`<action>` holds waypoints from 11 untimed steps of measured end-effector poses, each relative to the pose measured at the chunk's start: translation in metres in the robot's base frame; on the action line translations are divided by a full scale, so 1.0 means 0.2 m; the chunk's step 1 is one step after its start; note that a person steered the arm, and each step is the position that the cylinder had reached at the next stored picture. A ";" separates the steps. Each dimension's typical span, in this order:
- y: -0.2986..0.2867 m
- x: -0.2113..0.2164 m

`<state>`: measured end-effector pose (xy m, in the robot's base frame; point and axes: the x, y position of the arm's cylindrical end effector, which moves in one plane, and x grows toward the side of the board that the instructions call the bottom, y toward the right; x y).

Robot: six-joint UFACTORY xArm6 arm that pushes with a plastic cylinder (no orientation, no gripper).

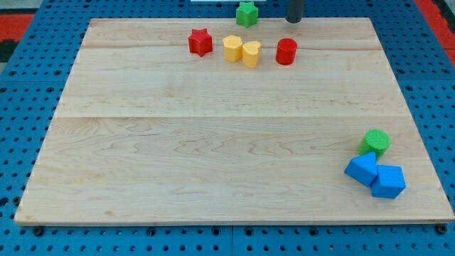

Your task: Point your hand to the left of the green star

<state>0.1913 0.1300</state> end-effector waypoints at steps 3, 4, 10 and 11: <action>0.02 0.00; 0.02 0.00; -0.45 0.16; -0.52 0.16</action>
<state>0.2223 0.0258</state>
